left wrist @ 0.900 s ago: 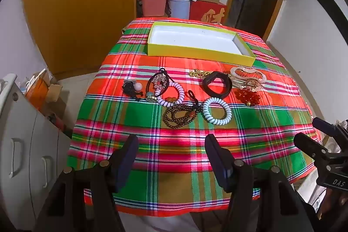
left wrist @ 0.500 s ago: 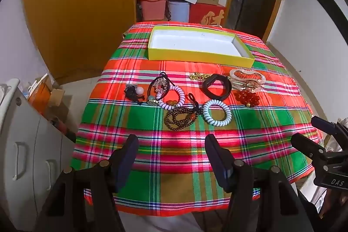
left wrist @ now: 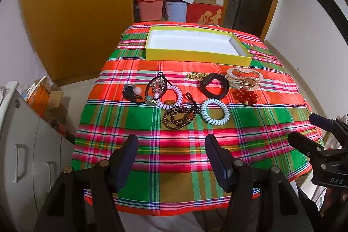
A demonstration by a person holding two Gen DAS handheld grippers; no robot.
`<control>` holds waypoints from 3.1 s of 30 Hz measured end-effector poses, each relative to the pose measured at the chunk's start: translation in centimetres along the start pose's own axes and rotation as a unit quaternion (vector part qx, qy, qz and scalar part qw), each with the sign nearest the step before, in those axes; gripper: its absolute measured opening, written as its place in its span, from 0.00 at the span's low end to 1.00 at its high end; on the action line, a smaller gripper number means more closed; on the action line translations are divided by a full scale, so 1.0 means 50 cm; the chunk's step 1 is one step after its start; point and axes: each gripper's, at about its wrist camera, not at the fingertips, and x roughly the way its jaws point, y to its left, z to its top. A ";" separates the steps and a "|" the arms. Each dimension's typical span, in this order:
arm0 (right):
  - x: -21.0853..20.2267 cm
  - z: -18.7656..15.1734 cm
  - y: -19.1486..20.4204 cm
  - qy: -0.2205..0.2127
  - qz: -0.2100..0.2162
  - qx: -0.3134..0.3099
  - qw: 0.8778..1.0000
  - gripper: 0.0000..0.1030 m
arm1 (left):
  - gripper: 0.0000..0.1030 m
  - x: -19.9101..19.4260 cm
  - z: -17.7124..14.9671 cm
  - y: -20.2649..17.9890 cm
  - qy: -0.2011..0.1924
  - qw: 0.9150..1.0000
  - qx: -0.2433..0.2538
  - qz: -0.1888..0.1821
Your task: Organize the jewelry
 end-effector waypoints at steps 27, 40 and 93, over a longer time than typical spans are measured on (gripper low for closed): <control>0.001 0.002 0.003 0.001 -0.001 0.000 1.000 0.92 | 0.61 -0.003 0.002 -0.001 -0.001 1.000 0.000 -0.004; 0.001 0.002 0.003 0.000 -0.002 -0.001 1.000 0.92 | 0.61 0.000 0.005 -0.001 0.002 1.000 -0.003 -0.011; 0.151 0.100 -0.036 0.034 0.024 0.009 0.999 0.65 | 0.61 0.130 0.067 0.126 0.016 0.996 -0.088 -0.001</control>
